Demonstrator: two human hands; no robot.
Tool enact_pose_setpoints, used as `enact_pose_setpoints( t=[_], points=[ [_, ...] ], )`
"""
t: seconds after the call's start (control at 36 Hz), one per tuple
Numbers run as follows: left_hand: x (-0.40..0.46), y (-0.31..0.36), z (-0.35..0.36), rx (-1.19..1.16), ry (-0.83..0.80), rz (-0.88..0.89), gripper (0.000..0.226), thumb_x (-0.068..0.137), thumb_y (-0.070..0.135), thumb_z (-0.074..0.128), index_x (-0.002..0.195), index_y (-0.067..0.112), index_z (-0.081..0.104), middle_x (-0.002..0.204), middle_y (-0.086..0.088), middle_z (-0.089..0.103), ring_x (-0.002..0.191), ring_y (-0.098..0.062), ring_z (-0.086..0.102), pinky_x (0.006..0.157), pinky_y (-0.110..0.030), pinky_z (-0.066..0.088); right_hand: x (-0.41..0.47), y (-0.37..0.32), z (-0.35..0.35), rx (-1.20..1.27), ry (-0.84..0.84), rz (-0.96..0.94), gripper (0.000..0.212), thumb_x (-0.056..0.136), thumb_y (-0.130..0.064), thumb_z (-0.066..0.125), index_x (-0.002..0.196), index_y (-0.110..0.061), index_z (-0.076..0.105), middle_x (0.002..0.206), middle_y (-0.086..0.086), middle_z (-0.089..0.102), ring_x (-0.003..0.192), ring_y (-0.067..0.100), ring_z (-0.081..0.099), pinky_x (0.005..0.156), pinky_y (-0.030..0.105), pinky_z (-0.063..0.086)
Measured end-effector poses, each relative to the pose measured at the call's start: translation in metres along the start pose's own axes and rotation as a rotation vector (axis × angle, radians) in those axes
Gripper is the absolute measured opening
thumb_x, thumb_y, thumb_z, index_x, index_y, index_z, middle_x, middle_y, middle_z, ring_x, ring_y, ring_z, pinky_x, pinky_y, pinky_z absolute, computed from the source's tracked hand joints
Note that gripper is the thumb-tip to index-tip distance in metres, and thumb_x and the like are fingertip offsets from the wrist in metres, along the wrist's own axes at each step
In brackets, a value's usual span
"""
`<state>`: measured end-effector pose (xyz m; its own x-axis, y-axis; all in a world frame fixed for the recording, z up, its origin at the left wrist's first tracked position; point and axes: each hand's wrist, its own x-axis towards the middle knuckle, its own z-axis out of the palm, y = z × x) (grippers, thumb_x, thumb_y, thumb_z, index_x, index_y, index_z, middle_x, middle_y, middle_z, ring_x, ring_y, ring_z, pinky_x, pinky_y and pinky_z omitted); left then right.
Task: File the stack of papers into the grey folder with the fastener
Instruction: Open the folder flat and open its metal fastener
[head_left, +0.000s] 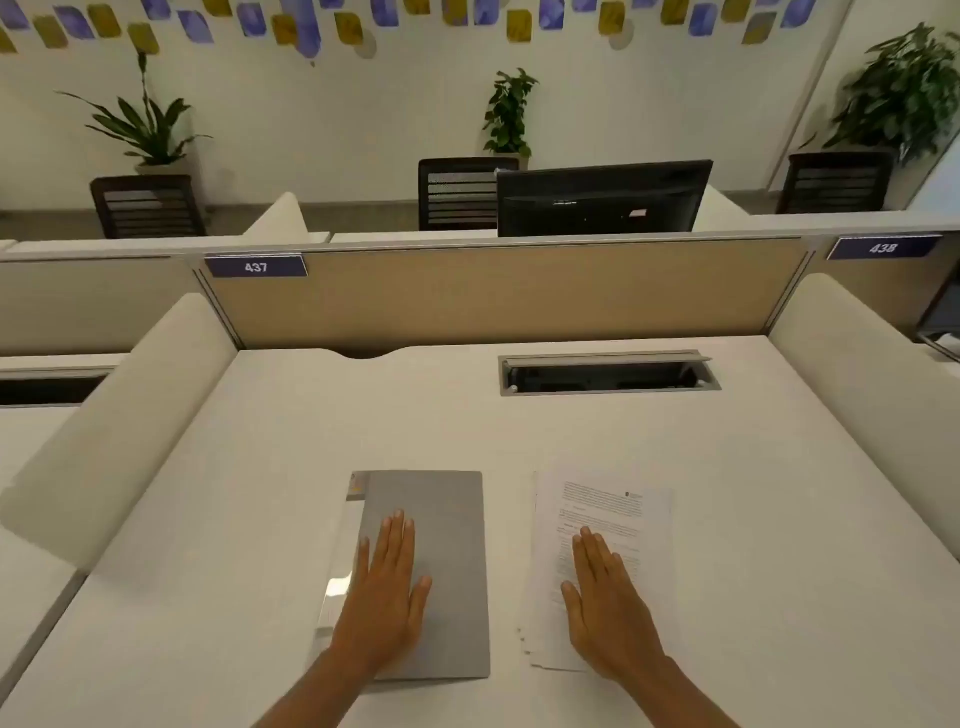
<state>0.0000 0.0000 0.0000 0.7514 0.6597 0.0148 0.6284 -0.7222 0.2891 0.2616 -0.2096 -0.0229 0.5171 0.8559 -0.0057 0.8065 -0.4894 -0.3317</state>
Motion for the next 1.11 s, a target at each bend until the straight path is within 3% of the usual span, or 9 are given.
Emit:
enact_pose_setpoints(
  t=[0.11, 0.31, 0.67, 0.86, 1.0, 1.11],
  points=[
    [-0.012, 0.001, 0.008, 0.015, -0.043, -0.037, 0.073, 0.103, 0.052, 0.013, 0.163, 0.013, -0.005, 0.173, -0.002, -0.014, 0.160, -0.020, -0.014, 0.129, -0.046, -0.006, -0.010, 0.003, 0.006, -0.021, -0.027, 0.016, 0.071, 0.106, -0.046, 0.027, 0.164, -0.013, 0.003, 0.172, -0.003, -0.003, 0.158, 0.013, -0.007, 0.128, 0.030, -0.002],
    [-0.033, 0.002, 0.023, 0.052, -0.098, -0.020, 0.073, 0.104, 0.052, 0.013, 0.161, 0.018, -0.018, 0.170, 0.004, -0.027, 0.158, -0.016, -0.023, 0.128, -0.042, -0.012, -0.023, 0.009, 0.019, -0.034, -0.084, 0.045, 0.073, 0.104, -0.048, 0.026, 0.164, -0.014, 0.002, 0.173, -0.003, -0.003, 0.159, 0.014, -0.004, 0.130, 0.034, 0.003],
    [-0.052, 0.001, 0.036, 0.068, -0.176, -0.031, 0.074, 0.104, 0.055, 0.010, 0.160, 0.019, -0.022, 0.169, 0.004, -0.030, 0.157, -0.015, -0.026, 0.129, -0.045, -0.008, -0.035, 0.012, 0.029, -0.075, -0.134, 0.046, 0.074, 0.104, -0.048, 0.024, 0.163, -0.013, -0.005, 0.172, -0.001, -0.010, 0.159, 0.015, -0.008, 0.131, 0.038, 0.002],
    [-0.057, 0.001, 0.040, 0.058, -0.205, -0.045, 0.075, 0.103, 0.056, 0.009, 0.160, 0.019, -0.023, 0.168, 0.003, -0.032, 0.156, -0.014, -0.028, 0.128, -0.047, -0.009, -0.037, 0.007, 0.029, -0.053, -0.123, 0.060, 0.074, 0.104, -0.044, 0.032, 0.163, -0.011, 0.002, 0.173, 0.001, -0.004, 0.160, 0.017, -0.004, 0.131, 0.040, 0.001],
    [-0.059, -0.002, 0.045, 0.049, -0.218, -0.052, 0.075, 0.102, 0.058, 0.007, 0.159, 0.022, -0.026, 0.168, 0.006, -0.033, 0.156, -0.013, -0.029, 0.128, -0.046, -0.010, -0.037, 0.007, 0.030, -0.058, -0.142, 0.063, 0.077, 0.098, -0.053, 0.011, 0.163, -0.014, -0.006, 0.171, -0.003, -0.015, 0.159, 0.016, -0.010, 0.131, 0.041, 0.000],
    [-0.061, -0.003, 0.047, 0.056, -0.213, -0.042, 0.075, 0.104, 0.057, 0.011, 0.160, 0.021, -0.024, 0.168, 0.007, -0.032, 0.156, -0.013, -0.027, 0.128, -0.047, -0.010, -0.039, 0.008, 0.030, -0.076, -0.143, 0.059, 0.077, 0.098, -0.052, 0.010, 0.163, -0.015, -0.006, 0.172, -0.003, -0.013, 0.159, 0.015, -0.009, 0.131, 0.041, 0.001]
  ],
)
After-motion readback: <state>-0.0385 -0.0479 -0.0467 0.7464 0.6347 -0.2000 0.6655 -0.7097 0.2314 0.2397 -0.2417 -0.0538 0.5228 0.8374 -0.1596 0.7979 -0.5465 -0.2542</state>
